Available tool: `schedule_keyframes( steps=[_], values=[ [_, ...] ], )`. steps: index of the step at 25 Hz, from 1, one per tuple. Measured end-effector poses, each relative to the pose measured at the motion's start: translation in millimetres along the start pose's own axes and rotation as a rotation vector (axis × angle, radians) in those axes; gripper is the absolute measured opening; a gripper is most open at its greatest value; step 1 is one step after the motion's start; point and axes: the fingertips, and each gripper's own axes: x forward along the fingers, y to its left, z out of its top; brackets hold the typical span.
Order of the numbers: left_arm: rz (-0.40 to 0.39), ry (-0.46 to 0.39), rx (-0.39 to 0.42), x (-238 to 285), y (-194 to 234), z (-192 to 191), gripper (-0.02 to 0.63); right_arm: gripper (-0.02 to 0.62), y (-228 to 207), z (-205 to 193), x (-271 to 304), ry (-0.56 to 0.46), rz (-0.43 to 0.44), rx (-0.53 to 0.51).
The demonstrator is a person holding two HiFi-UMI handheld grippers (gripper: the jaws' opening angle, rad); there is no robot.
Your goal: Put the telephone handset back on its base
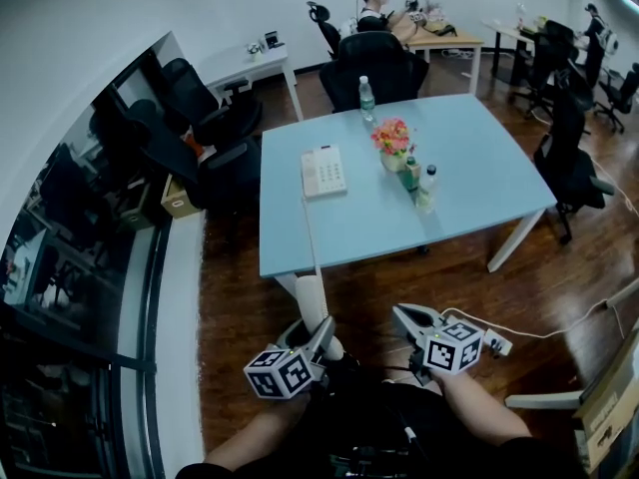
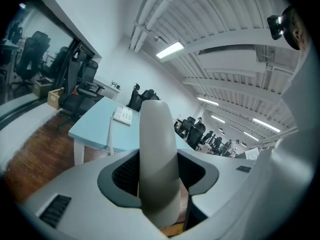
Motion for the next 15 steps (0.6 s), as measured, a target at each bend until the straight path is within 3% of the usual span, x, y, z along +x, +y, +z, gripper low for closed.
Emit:
schedule_keyframes(
  steps=[15],
  values=[
    [-0.021, 0.041, -0.026, 45, 15, 15, 0.212, 0.017, -29, 17, 24, 0.004, -0.035, 0.030]
  ],
)
